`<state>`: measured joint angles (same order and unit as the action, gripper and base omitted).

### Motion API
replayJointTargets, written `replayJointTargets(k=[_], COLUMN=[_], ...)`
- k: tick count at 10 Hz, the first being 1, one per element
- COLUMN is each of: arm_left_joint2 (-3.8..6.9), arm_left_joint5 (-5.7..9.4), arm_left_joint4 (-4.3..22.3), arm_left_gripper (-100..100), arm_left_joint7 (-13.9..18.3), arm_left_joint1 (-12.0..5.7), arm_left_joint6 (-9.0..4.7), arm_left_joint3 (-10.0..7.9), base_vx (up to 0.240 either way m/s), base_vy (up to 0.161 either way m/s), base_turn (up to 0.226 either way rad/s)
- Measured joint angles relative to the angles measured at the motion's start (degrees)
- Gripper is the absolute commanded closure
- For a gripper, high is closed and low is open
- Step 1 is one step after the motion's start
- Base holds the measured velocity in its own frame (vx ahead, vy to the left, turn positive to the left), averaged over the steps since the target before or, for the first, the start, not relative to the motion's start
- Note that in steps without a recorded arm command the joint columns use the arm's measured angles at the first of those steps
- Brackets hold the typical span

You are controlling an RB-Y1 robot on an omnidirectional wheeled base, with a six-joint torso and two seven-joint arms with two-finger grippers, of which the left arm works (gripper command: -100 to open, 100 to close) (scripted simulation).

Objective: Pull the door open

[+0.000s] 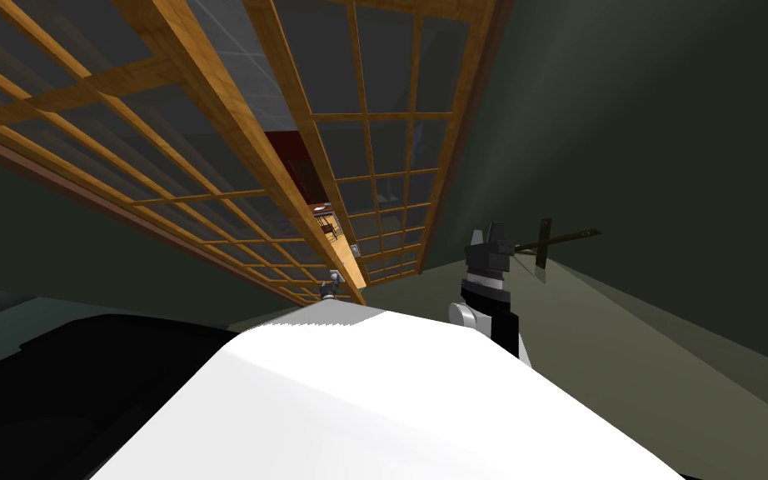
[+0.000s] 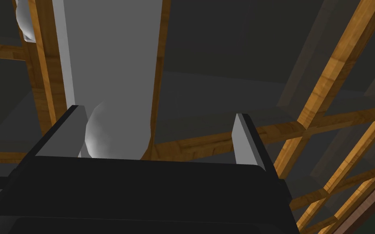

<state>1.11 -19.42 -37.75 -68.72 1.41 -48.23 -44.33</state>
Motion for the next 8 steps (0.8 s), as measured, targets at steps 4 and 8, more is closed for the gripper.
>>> replayJointTargets(k=[4, 8], arm_left_joint2=[-0.63, -0.64], arm_left_joint5=[0.33, 0.47], arm_left_joint4=[-1.29, -2.79], arm_left_gripper=[100, 100], arm_left_joint7=[1.38, 2.88], arm_left_joint1=[1.10, 2.22], arm_left_joint6=[0.85, 1.46], arm_left_joint3=[0.29, 0.84], base_vx=[-0.023, -0.009], base_vy=[-0.001, -0.009], base_turn=[0.006, 0.003])
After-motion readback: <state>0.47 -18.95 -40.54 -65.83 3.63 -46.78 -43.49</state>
